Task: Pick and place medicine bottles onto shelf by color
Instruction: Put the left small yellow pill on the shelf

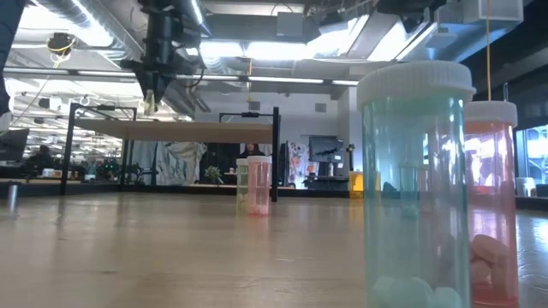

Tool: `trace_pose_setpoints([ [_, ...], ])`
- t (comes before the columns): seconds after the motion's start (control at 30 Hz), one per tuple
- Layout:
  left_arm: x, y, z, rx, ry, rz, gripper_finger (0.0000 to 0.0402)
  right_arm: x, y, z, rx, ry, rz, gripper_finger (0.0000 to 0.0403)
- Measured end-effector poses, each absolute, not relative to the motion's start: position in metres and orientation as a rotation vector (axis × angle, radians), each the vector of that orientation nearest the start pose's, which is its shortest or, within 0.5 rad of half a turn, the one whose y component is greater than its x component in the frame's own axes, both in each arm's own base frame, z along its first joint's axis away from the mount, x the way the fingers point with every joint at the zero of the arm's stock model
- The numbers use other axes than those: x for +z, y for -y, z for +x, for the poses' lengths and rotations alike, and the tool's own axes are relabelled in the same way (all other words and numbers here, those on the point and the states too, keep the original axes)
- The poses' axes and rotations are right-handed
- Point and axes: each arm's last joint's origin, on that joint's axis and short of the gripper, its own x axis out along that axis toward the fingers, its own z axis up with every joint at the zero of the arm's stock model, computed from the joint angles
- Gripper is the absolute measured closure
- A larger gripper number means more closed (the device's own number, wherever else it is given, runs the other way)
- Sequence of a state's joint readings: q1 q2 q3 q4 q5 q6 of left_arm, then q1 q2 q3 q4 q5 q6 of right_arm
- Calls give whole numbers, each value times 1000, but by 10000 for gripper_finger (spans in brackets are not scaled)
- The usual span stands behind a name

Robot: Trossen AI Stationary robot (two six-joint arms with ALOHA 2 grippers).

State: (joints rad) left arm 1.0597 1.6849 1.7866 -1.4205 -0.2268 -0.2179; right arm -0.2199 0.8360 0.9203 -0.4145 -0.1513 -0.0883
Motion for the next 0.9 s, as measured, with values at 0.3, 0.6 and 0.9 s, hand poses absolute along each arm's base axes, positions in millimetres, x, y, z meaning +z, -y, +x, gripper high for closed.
trace_pose_setpoints([
  [0.3, 350, -288, 135, 1281, -1180, -789, 301, 349, 34, 170, -54, -326, -26, 390],
  [0.6, 350, -291, 127, 1299, -1167, -812, 301, 349, 34, 170, -54, -321, -30, 390],
  [0.9, 349, -293, 128, 1310, -1112, -855, 301, 349, 34, 170, -55, -321, -31, 390],
])
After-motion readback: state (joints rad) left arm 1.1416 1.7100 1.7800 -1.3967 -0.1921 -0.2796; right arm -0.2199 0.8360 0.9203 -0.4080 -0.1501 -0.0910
